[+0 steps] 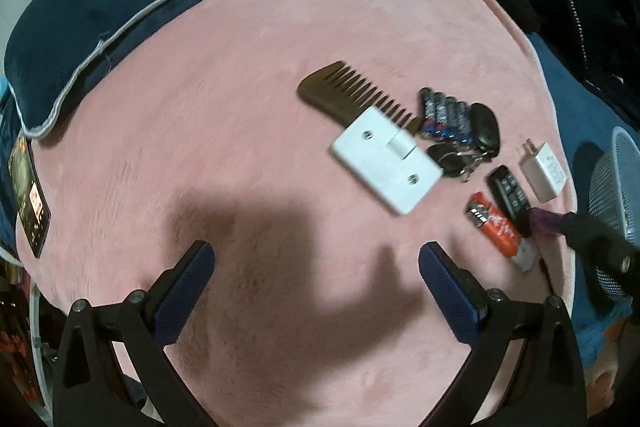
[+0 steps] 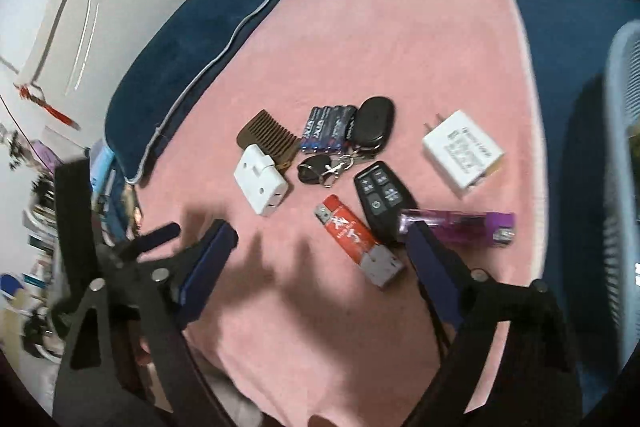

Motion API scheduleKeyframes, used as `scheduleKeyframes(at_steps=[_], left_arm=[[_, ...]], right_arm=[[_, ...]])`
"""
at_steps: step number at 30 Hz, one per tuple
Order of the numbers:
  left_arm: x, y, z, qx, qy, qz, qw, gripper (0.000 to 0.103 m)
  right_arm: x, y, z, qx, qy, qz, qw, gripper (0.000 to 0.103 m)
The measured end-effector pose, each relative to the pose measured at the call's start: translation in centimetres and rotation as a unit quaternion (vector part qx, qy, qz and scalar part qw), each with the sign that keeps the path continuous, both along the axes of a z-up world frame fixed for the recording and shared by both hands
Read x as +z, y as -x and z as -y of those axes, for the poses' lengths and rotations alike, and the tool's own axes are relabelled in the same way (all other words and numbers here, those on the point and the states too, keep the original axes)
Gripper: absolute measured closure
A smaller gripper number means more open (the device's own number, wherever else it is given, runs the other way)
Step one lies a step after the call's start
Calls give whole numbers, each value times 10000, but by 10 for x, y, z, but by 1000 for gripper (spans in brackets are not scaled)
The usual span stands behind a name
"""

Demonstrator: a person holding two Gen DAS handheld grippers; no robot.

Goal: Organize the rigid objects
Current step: 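Move both tools back over the remaining items on the blanket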

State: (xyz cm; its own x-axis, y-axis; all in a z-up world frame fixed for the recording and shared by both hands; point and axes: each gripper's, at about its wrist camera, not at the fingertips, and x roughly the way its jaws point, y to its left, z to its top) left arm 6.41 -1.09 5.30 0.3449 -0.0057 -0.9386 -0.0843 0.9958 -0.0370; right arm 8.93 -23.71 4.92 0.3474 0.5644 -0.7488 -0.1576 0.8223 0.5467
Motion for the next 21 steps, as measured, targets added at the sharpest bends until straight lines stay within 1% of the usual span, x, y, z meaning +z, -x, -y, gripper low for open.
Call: scheduleKeyframes(at_steps=[1, 4, 7, 9, 10, 16, 17, 19, 20, 21], left_arm=[[-2, 1, -3, 32, 32, -8, 10000, 1], [-5, 3, -12, 127, 117, -17, 9998, 1], [-8, 3, -18, 217, 210, -50, 9995, 1], [-9, 6, -20, 247, 246, -63, 9994, 1], [-9, 7, -21, 256, 251, -58, 9993, 1], [-8, 8, -30, 331, 290, -50, 9990, 1], [-8, 10, -31, 338, 290, -60, 9990, 1], [-8, 10, -33, 338, 270, -70, 9990, 1], [-7, 11, -34, 329, 255, -62, 9991, 1], [-6, 12, -35, 325, 243, -48, 9992, 1]], right_arm=[[-4, -4, -1, 72, -169, -149, 9997, 16], [-12, -9, -7, 264, -388, -358, 9983, 16], [-18, -14, -17, 381, -214, -411, 9982, 16], [-26, -18, -23, 500, -265, -623, 9964, 16], [-29, -20, -24, 502, -187, -626, 9966, 16], [-32, -24, -34, 519, 335, -329, 9975, 17], [-34, -24, -38, 620, 414, -319, 9967, 17], [-39, -20, -43, 754, 606, -491, 9941, 17], [-38, -18, -44, 833, 704, -470, 9929, 18], [-37, -16, -45, 887, 753, -466, 9921, 21]])
